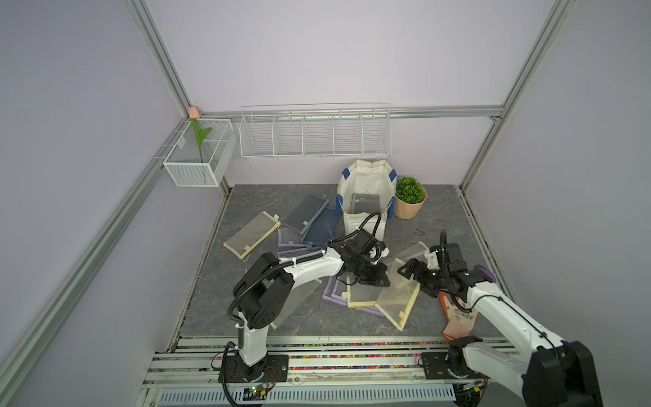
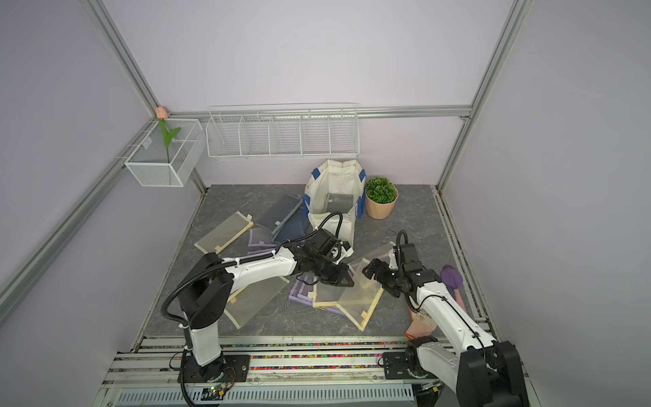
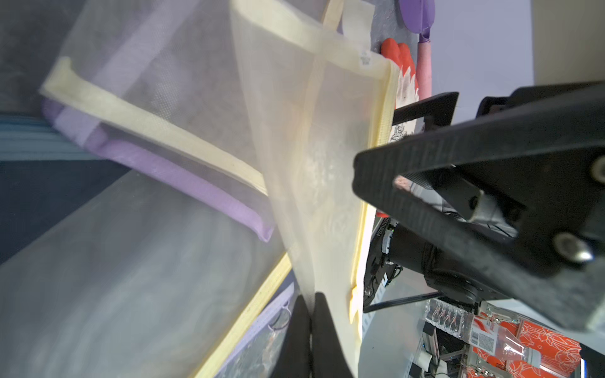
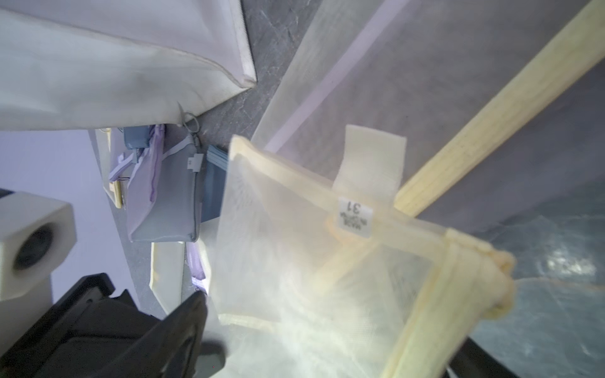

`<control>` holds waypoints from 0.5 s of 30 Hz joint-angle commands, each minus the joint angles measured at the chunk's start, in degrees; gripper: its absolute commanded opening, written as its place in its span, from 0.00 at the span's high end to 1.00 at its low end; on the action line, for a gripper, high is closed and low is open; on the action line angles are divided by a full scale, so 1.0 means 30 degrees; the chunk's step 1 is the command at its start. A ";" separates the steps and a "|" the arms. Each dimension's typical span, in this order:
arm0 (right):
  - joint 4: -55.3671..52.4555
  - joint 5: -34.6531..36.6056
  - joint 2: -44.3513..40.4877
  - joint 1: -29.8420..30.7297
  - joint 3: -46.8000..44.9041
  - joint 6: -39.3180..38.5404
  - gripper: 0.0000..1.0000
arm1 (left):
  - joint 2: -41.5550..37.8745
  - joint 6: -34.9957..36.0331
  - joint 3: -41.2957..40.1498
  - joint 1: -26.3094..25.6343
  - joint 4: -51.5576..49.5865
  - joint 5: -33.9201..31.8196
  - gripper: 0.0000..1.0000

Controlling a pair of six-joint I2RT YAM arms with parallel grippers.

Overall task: Put the pencil pouch into the canvas bag
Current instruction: Pick up the pencil pouch.

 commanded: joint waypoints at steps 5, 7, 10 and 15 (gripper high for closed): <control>-0.4991 0.1885 -0.2399 0.0030 0.2454 -0.1315 0.09 | -0.3821 0.1760 0.2820 0.1511 -0.4206 -0.1486 1.00; -0.5670 0.2164 -0.2547 0.0021 0.3226 -0.1557 0.10 | -0.4369 0.1911 0.4145 0.2388 -0.4854 -0.1397 1.00; -0.6293 0.2295 -0.2499 -0.0025 0.4369 -0.1780 0.10 | -0.4579 0.2035 0.6508 0.3660 -0.5307 -0.1421 1.00; -0.6875 0.2237 -0.2320 -0.0043 0.6012 -0.1973 0.10 | -0.3396 0.1916 1.1242 0.5325 -0.5349 -0.0563 1.00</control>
